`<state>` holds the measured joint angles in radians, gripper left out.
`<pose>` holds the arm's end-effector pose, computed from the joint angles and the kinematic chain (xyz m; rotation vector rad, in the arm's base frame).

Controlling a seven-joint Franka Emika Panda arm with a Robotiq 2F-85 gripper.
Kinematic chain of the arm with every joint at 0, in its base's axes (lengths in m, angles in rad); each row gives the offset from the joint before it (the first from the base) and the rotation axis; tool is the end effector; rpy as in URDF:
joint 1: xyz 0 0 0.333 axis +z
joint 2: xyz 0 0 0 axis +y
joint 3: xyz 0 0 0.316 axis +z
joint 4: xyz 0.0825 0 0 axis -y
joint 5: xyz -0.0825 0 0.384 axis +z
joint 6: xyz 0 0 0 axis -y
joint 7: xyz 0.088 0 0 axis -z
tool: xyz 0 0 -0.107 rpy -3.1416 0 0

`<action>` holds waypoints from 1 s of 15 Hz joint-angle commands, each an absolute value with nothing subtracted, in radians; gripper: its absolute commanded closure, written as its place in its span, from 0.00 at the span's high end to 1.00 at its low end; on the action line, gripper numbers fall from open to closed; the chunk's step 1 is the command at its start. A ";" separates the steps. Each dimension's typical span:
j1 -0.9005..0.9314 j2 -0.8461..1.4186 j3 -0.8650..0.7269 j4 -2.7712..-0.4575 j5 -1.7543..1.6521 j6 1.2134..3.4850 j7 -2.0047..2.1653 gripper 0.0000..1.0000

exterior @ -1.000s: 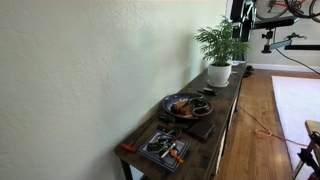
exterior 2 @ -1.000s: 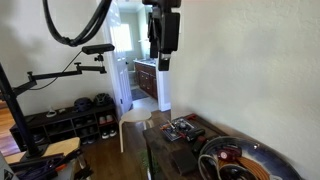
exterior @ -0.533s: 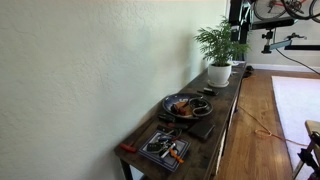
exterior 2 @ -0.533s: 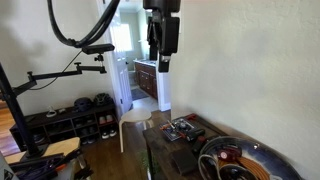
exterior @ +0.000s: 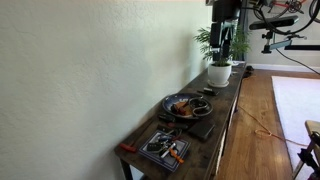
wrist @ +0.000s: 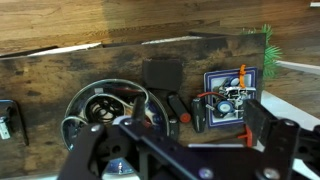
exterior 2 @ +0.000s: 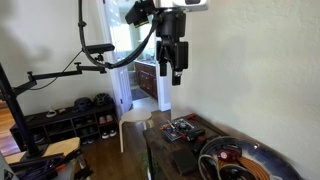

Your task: Put the torch on the plate on the right

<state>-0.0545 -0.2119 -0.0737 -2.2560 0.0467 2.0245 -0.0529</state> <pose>0.4758 -0.0596 0.4488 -3.0792 0.1454 0.0233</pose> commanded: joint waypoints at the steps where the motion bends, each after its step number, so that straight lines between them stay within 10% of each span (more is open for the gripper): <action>1: -0.047 -0.150 -0.037 -2.264 0.004 2.134 0.022 1.00; 15: -0.035 -0.037 -0.009 -2.247 -0.033 2.205 0.026 1.00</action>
<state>-0.0445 -0.0595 -0.0049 -2.2452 -0.0278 2.1597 0.0231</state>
